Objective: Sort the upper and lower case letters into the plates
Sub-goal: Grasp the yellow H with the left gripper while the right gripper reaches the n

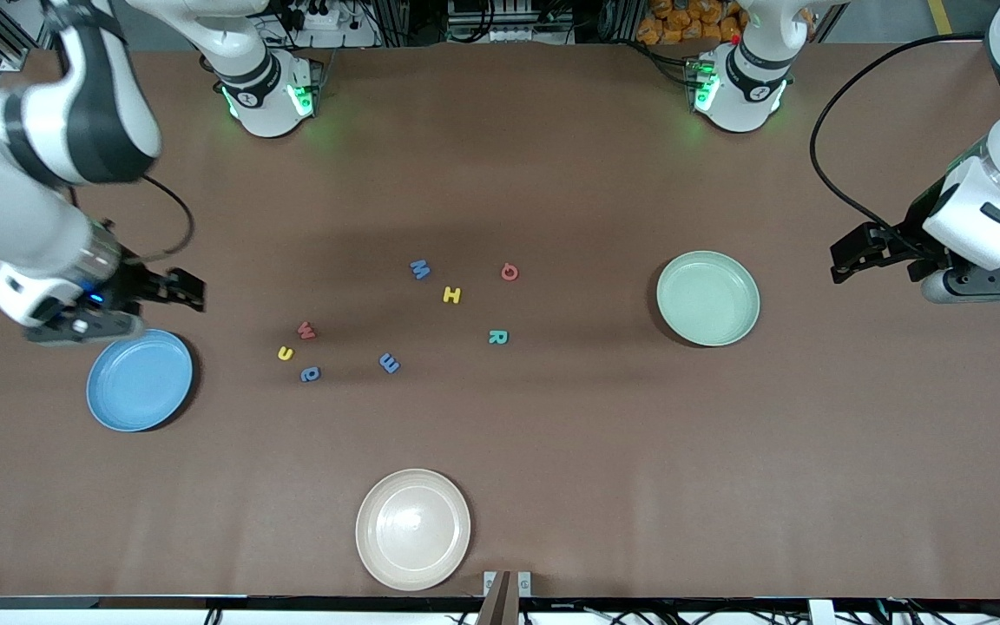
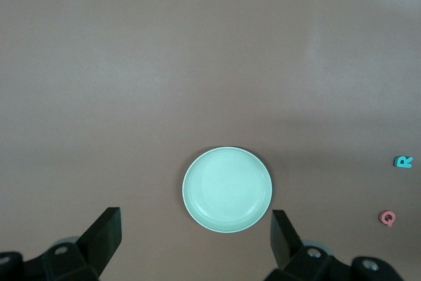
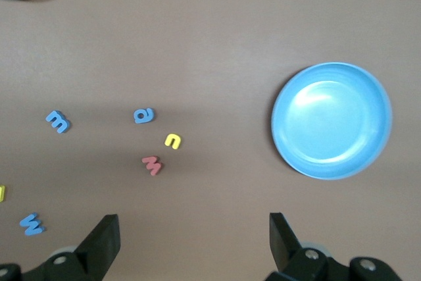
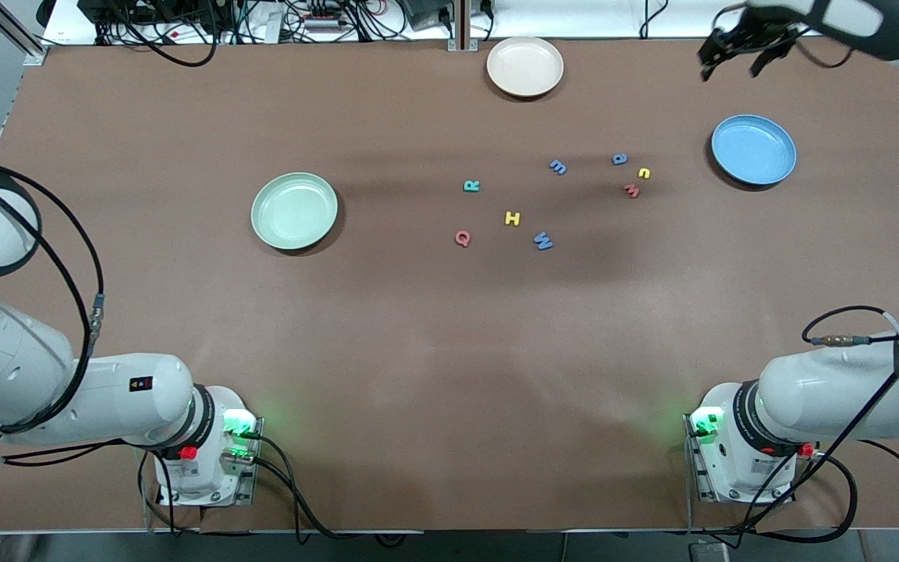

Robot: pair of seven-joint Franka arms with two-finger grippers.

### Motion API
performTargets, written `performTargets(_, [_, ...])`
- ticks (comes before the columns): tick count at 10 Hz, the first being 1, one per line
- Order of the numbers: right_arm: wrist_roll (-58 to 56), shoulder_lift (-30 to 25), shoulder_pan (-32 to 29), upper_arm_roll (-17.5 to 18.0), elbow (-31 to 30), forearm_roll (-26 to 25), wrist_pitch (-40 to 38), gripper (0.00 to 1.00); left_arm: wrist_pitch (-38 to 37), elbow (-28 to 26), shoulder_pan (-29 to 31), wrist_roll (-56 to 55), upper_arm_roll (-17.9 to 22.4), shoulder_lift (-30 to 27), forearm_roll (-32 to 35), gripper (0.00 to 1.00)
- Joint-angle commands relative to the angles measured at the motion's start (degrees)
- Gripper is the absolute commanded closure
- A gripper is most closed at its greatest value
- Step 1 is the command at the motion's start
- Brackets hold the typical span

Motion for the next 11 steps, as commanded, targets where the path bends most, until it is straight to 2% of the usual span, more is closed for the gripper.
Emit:
performTargets(1, [-2.14, -0.37, 0.98, -3.17, 10.55, 1.53, -9.87, 0.0, -1.08, 0.79, 0.03, 0.6, 0.06, 0.02, -0.7, 0.0])
performTargets(3, [-2.06, -0.45, 5.45, -9.05, 16.16, 1.79, -15.38, 0.0, -1.25, 0.53, 0.03, 0.78, -0.11, 0.02, -0.78, 0.0])
performTargets(4, [-2.15, -0.37, 5.73, -10.04, 17.14, 2.14, -15.83, 0.0, -2.47, 0.09, -0.15, 0.61, -1.24, 0.19, -0.78, 0.0])
performTargets(6, [-2.24, 1.29, 5.82, -9.88, 16.54, 2.23, -15.49, 0.0, -4.84, -0.96, -1.72, -0.53, -4.05, 0.28, -0.96, 0.0])
performTargets(7, [-2.24, 4.0, 6.52, -9.79, 16.53, 2.4, -14.79, 0.0, -5.64, -1.66, -4.43, -3.67, -5.11, 0.72, -0.87, 0.0])
performTargets(9, [-2.24, 9.28, 8.01, -9.79, 14.35, 4.77, -9.11, 0.0, -5.12, -1.15, -13.9, -15.93, -5.21, 5.35, -0.87, 0.0])
performTargets(10, [-2.24, 10.61, 9.76, -9.88, 10.77, 4.78, -3.85, 0.0, -3.29, -0.62, -17.08, -20.27, -5.21, 9.21, -1.05, 0.0])
performTargets(11, [-2.24, 11.49, 10.56, -9.79, 7.16, 4.69, 0.47, 0.0, 1.6, -0.61, -20.42, -22.84, -5.21, 11.77, -0.96, 0.0])
